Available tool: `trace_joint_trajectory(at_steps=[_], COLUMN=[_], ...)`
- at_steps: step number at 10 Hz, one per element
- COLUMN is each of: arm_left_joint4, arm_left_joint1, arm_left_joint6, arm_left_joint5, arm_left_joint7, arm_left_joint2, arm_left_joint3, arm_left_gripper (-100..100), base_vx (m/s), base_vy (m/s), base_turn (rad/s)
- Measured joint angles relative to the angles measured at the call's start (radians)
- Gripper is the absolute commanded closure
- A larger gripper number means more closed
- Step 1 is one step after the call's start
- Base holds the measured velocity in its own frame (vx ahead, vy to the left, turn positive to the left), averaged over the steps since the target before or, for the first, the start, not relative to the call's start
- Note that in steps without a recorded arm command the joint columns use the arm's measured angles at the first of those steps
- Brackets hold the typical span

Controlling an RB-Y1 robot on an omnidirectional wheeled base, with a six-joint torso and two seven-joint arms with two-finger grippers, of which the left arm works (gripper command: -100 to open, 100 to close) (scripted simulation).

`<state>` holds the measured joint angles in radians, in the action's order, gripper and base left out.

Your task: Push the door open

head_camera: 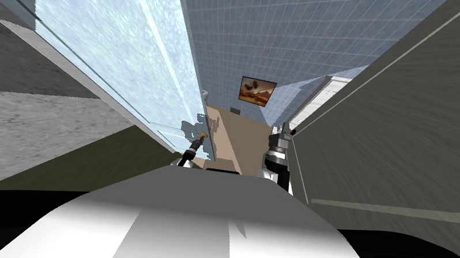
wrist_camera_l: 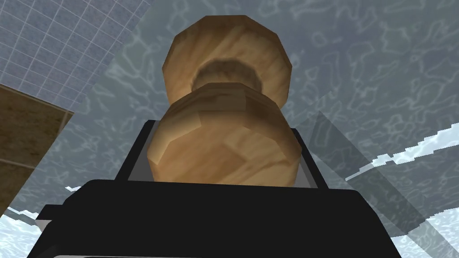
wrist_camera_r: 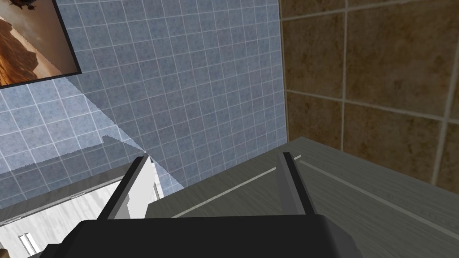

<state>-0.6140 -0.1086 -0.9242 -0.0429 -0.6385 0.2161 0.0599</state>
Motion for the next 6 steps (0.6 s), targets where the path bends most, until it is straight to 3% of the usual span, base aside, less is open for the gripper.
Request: trace_joint_trajectory(at_steps=[1,4,6], arm_left_joint4=[0.030,0.007,0.021], arm_left_joint1=[-0.017,-0.006,-0.017], arm_left_joint6=[-0.012,-0.005,-0.013], arm_left_joint5=[0.006,0.029,0.044], arm_left_joint7=[0.020,0.098,0.145], arm_left_joint2=[-0.004,-0.012,-0.015], arm_left_joint3=[-0.003,-0.012,-0.019], arm_left_gripper=[100,100,100], base_vx=[0.034,0.045,0.038], base_vy=[0.006,0.009,0.004], base_turn=[-0.032,-0.026,-0.017])
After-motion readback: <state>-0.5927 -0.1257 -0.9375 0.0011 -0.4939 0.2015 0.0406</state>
